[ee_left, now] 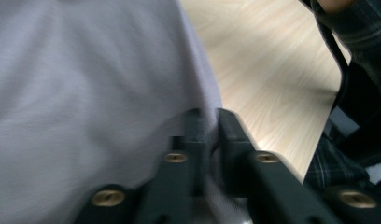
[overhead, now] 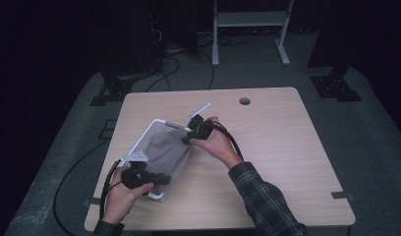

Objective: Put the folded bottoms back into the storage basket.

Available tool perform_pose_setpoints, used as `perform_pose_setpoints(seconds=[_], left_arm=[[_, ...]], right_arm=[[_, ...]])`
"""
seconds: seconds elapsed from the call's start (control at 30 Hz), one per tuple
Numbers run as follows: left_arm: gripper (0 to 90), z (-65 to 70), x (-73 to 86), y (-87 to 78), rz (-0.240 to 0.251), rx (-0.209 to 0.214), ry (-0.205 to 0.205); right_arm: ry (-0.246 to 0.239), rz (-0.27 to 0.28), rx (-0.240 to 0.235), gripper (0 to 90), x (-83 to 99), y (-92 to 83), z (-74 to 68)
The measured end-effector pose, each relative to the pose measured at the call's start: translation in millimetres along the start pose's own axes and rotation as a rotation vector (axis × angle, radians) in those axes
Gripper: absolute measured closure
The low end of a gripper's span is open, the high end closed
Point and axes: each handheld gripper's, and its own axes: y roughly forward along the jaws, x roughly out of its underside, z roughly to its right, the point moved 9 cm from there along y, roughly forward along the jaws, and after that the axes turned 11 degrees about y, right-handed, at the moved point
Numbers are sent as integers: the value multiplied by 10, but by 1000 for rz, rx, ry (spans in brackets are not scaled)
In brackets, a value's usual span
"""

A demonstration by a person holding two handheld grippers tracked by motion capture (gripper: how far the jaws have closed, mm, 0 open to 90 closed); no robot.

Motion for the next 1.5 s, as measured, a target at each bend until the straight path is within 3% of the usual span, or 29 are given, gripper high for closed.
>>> perform_pose_setpoints(seconds=[0.13, 0.33, 0.53, 0.67, 0.87, 1.03, 1.2, 1.37, 1.5], left_arm=[[864, -91, 49, -51, -14, -29, -9], [866, -149, 177, 27, -112, -64, 3], [855, -160, 218, 57, -148, -69, 2], [744, -164, 182, 37, -126, -76, 13], [646, -259, 26, -202, -32, -131, 24], [717, -415, -28, -420, 28, -180, 42], [899, -657, -2, -640, 52, -267, 32], [900, -917, 96, -796, 62, -341, -7], [900, -1095, 174, -904, 73, -388, -39]], right_arm=[[0, -7, 2, 746, -12, 14, -11], [-53, -56, 50, 780, -11, 134, -60], [-74, -87, 85, 798, -13, 261, -72], [-63, -84, 94, 749, -10, 295, -40], [-25, 19, 45, 656, -111, 77, -18], [-25, 83, 35, 662, -150, -153, 76], [-20, 110, 42, 787, -56, -286, 172], [-8, 105, 46, 893, 90, -292, 273], [-3, 86, 58, 896, 194, -255, 339]])
